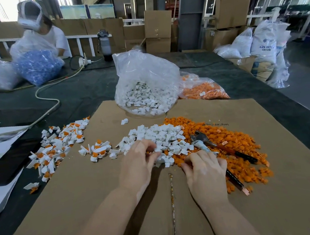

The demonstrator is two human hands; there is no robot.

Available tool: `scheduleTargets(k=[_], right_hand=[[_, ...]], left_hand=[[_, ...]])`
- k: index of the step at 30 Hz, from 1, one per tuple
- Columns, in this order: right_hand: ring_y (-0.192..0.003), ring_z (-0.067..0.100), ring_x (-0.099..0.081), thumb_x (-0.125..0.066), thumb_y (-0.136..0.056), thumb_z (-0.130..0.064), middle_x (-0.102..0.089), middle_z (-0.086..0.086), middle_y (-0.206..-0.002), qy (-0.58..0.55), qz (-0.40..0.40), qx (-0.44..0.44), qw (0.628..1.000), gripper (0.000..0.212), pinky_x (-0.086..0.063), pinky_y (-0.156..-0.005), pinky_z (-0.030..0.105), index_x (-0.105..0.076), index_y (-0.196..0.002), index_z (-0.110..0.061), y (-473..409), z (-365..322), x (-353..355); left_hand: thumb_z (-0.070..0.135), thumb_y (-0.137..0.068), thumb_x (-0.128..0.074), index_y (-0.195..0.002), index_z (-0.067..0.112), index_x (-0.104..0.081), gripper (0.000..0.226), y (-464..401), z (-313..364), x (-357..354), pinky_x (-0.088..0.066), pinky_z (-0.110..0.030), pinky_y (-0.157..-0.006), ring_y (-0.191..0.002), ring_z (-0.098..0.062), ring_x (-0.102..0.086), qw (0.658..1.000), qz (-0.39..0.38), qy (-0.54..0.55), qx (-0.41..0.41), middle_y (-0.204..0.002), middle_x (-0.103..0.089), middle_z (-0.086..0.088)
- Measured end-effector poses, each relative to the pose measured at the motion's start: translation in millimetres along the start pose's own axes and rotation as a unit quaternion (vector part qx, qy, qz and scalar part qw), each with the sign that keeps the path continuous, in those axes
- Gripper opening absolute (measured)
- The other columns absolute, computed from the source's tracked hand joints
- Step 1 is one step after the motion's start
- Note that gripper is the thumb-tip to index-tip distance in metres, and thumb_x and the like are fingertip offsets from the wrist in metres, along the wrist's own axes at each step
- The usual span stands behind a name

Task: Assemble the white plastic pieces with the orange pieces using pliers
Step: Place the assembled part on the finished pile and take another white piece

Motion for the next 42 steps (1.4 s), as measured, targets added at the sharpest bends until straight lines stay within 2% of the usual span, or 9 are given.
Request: scheduleTargets(k=[10, 16, 22, 26, 30, 33, 36, 40, 42], right_hand=[[-0.075, 0.026, -0.061, -0.087, -0.060, -0.017, -0.063, 0.002, -0.078, -0.011, -0.013, 0.027, 1.000, 0.022, -0.041, -0.072, 0.041, -0.072, -0.076, -0.018, -1, -5, -1], [-0.070, 0.025, -0.060, -0.086, -0.062, -0.015, -0.061, 0.002, -0.073, 0.002, -0.014, 0.039, 0.999, 0.022, -0.046, -0.065, 0.042, -0.066, -0.071, -0.013, -4, -11, -1], [-0.071, 0.022, -0.062, -0.081, -0.070, -0.012, -0.065, -0.001, -0.073, -0.056, 0.005, 0.017, 0.998, 0.017, -0.043, -0.071, 0.039, -0.065, -0.076, -0.012, -3, -6, 6], [-0.068, 0.023, -0.062, -0.082, -0.064, -0.001, -0.065, 0.002, -0.071, -0.121, -0.004, 0.015, 0.993, 0.019, -0.049, -0.065, 0.038, -0.067, -0.074, -0.008, -3, -4, 7], [-0.074, 0.016, -0.063, -0.075, -0.071, 0.005, -0.068, 0.001, -0.078, -0.203, -0.019, -0.025, 0.979, 0.016, -0.046, -0.070, 0.017, -0.070, -0.081, -0.006, -4, 4, 4], [-0.083, 0.007, -0.059, -0.070, -0.077, 0.005, -0.068, 0.000, -0.090, -0.249, -0.010, -0.073, 0.966, 0.023, -0.038, -0.077, 0.000, -0.070, -0.097, -0.005, -3, 11, 5], [-0.082, 0.006, -0.059, -0.069, -0.077, 0.006, -0.067, 0.001, -0.088, -0.260, 0.005, -0.057, 0.964, 0.020, -0.038, -0.079, -0.001, -0.070, -0.095, -0.003, -4, 9, 9], [-0.076, 0.008, -0.061, -0.070, -0.078, 0.001, -0.065, -0.003, -0.081, -0.287, -0.004, -0.072, 0.955, 0.012, -0.044, -0.071, 0.007, -0.068, -0.087, -0.006, -3, 11, 7], [-0.075, 0.007, -0.060, -0.070, -0.079, -0.001, -0.065, -0.004, -0.079, -0.292, -0.005, -0.078, 0.953, 0.010, -0.044, -0.069, 0.010, -0.067, -0.085, -0.009, -3, 12, 6]], left_hand=[[0.009, -0.083, -0.067, -0.108, 0.023, -0.061, 0.030, 11, 2, -40, -0.038, 0.001, -0.072, -0.078, 0.003, -0.054, 0.997, -0.025, 0.057, 0.040, -0.081, -0.056, 0.017], [0.006, -0.082, -0.067, -0.101, 0.025, -0.063, 0.027, 13, -2, -38, -0.038, 0.001, -0.066, -0.076, 0.012, -0.055, 0.995, -0.011, 0.088, 0.055, -0.076, -0.062, 0.019], [0.017, -0.083, -0.068, -0.089, 0.039, -0.057, 0.026, 17, 6, -37, -0.038, 0.000, -0.066, -0.072, 0.008, -0.058, 0.996, -0.028, 0.077, 0.026, -0.074, -0.061, 0.023], [0.020, -0.080, -0.071, -0.082, 0.035, -0.060, 0.018, 16, 7, -40, -0.038, -0.001, -0.063, -0.072, 0.013, -0.055, 0.994, -0.050, 0.090, 0.031, -0.068, -0.059, 0.023], [0.012, -0.077, -0.073, -0.078, 0.042, -0.055, 0.035, 16, 3, -44, -0.039, -0.002, -0.063, -0.068, 0.011, -0.055, 0.992, -0.071, 0.098, 0.048, -0.068, -0.061, 0.020], [0.017, -0.080, -0.071, -0.099, 0.040, -0.063, 0.031, 15, 4, -47, -0.038, -0.003, -0.071, -0.078, 0.006, -0.055, 0.991, -0.101, 0.078, 0.029, -0.083, -0.057, 0.021], [0.025, -0.088, -0.062, -0.116, 0.028, -0.064, 0.028, 13, 8, -54, -0.031, -0.009, -0.073, -0.088, -0.004, -0.048, 0.989, -0.144, -0.004, -0.014, -0.089, -0.047, 0.015], [0.021, -0.090, -0.059, -0.095, 0.026, -0.063, 0.008, 9, 7, -56, -0.030, -0.001, -0.070, -0.082, -0.001, -0.044, 0.989, -0.147, 0.014, -0.001, -0.087, -0.045, 0.014], [0.021, -0.090, -0.059, -0.080, 0.031, -0.054, 0.015, 8, 6, -54, -0.033, -0.003, -0.068, -0.079, -0.001, -0.047, 0.990, -0.129, 0.048, 0.027, -0.085, -0.049, 0.014]])
Point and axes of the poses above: each hand's wrist, its own y-axis away from the middle knuckle, its own x-axis out of the back of the hand, z = x × y, the point moved 8 cm from there along -y, towards the middle knuckle
